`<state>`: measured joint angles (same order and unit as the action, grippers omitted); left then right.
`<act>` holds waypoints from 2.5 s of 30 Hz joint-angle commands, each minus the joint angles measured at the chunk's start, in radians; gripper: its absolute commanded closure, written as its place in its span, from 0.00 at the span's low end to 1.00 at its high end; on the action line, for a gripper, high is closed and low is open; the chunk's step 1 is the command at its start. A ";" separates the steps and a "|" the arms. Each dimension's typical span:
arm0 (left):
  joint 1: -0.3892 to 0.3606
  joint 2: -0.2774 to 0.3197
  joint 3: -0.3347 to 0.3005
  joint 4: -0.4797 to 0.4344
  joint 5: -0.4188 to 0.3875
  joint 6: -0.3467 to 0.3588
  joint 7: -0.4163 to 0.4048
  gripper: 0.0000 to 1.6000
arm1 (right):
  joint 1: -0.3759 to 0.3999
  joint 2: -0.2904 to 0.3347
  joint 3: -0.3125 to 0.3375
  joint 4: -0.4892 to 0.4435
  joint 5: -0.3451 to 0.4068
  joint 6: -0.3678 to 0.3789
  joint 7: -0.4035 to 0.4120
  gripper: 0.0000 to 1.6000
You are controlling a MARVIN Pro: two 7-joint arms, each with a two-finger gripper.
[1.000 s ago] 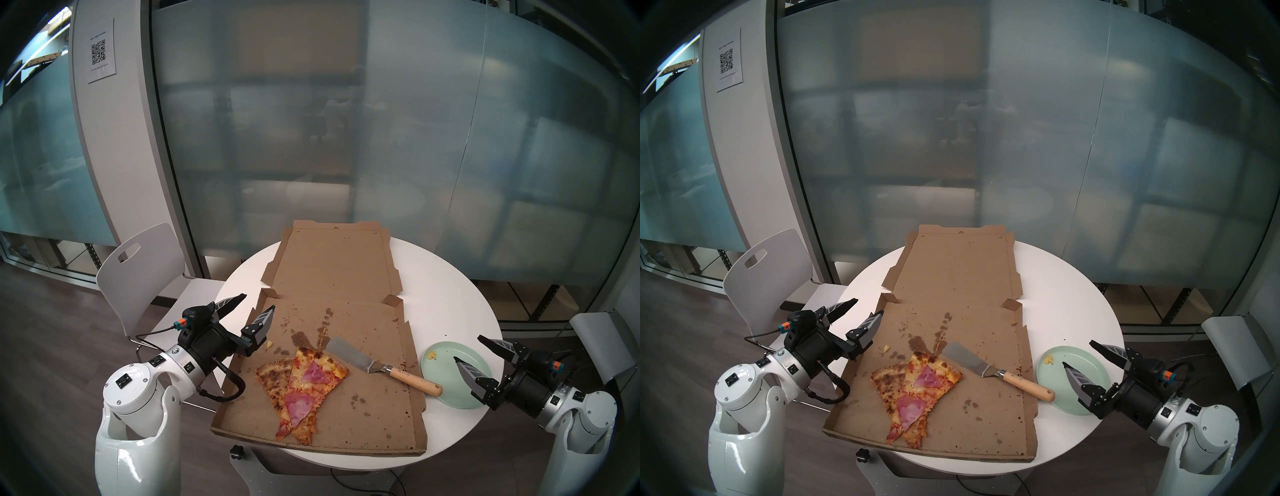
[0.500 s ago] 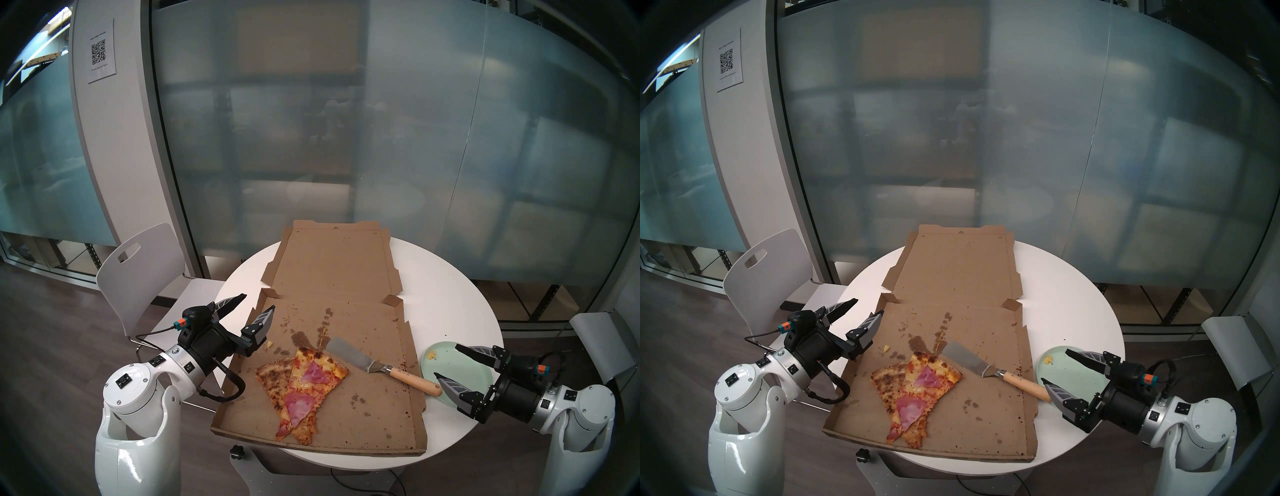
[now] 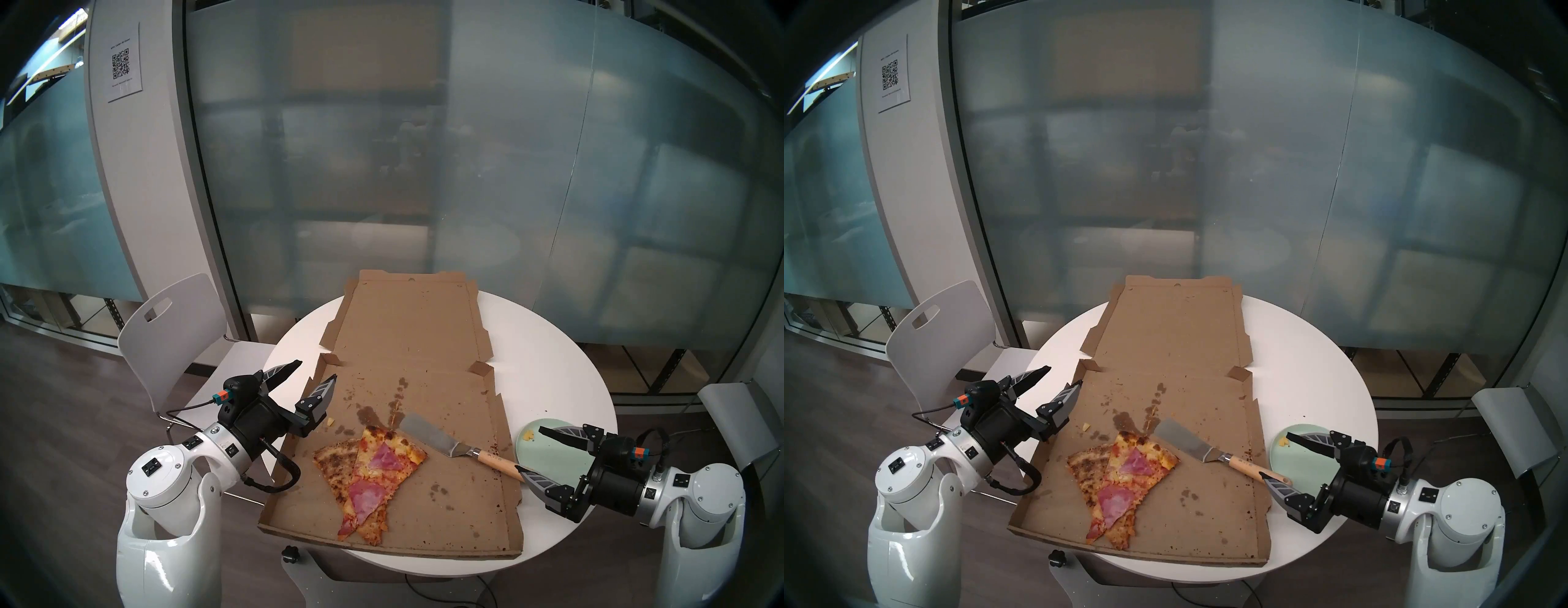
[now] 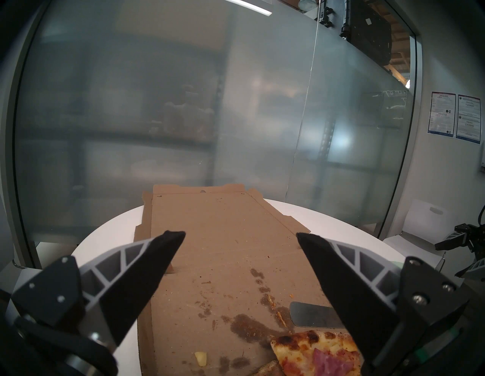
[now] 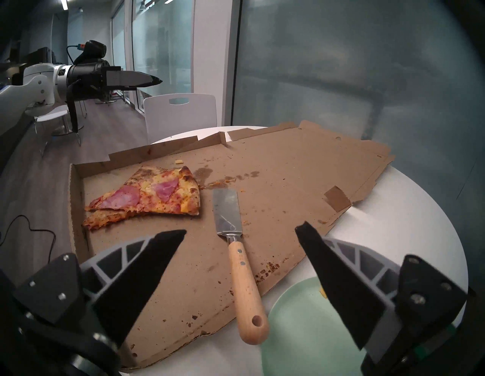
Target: Put pizza slice onto the plate
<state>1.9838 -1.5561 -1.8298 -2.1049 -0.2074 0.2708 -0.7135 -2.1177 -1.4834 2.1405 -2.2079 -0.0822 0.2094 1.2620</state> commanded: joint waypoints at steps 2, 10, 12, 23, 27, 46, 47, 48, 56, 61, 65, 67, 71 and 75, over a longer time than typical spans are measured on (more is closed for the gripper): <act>-0.001 0.000 0.000 -0.018 -0.001 -0.001 0.000 0.00 | 0.039 0.037 -0.050 0.018 -0.052 0.011 -0.002 0.00; -0.001 0.000 0.000 -0.017 -0.001 -0.001 0.000 0.00 | 0.077 0.070 -0.085 0.052 -0.108 0.035 0.005 0.00; -0.001 0.000 0.000 -0.017 -0.001 -0.001 -0.001 0.00 | 0.089 0.088 -0.097 0.071 -0.129 0.041 0.011 0.00; -0.001 0.000 0.000 -0.017 -0.001 -0.001 -0.001 0.00 | 0.117 0.131 -0.136 0.082 -0.196 0.057 0.034 0.00; -0.001 0.000 0.000 -0.017 -0.001 -0.001 -0.001 0.00 | 0.134 0.142 -0.156 0.085 -0.219 0.069 0.041 0.00; -0.001 0.000 0.000 -0.017 0.000 -0.001 -0.001 0.00 | 0.227 0.189 -0.267 0.146 -0.344 0.126 0.062 0.00; -0.001 0.000 0.000 -0.017 0.000 -0.001 -0.001 0.00 | 0.230 0.192 -0.272 0.148 -0.349 0.128 0.064 0.00; -0.001 0.000 0.000 -0.017 0.000 -0.001 -0.001 0.00 | 0.234 0.193 -0.276 0.152 -0.354 0.129 0.064 0.00; -0.001 0.000 0.000 -0.017 0.000 -0.001 -0.001 0.00 | 0.264 0.215 -0.317 0.170 -0.406 0.138 0.069 0.02; -0.001 0.000 0.000 -0.017 0.000 -0.001 -0.001 0.00 | 0.287 0.228 -0.337 0.183 -0.431 0.145 0.075 0.06; -0.001 0.000 0.000 -0.017 0.000 -0.001 -0.001 0.00 | 0.309 0.241 -0.355 0.193 -0.456 0.165 0.086 0.11; -0.001 0.000 0.000 -0.017 0.000 -0.001 -0.001 0.00 | 0.317 0.245 -0.362 0.197 -0.464 0.172 0.092 0.12; -0.001 0.000 0.000 -0.017 0.000 -0.001 -0.001 0.00 | 0.332 0.252 -0.371 0.204 -0.479 0.188 0.105 0.11; -0.001 0.000 0.000 -0.018 0.000 -0.001 -0.001 0.00 | 0.349 0.261 -0.385 0.226 -0.495 0.188 0.113 0.11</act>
<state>1.9838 -1.5564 -1.8299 -2.1047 -0.2071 0.2708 -0.7140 -1.8192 -1.2400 1.7723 -1.9966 -0.5659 0.3903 1.3656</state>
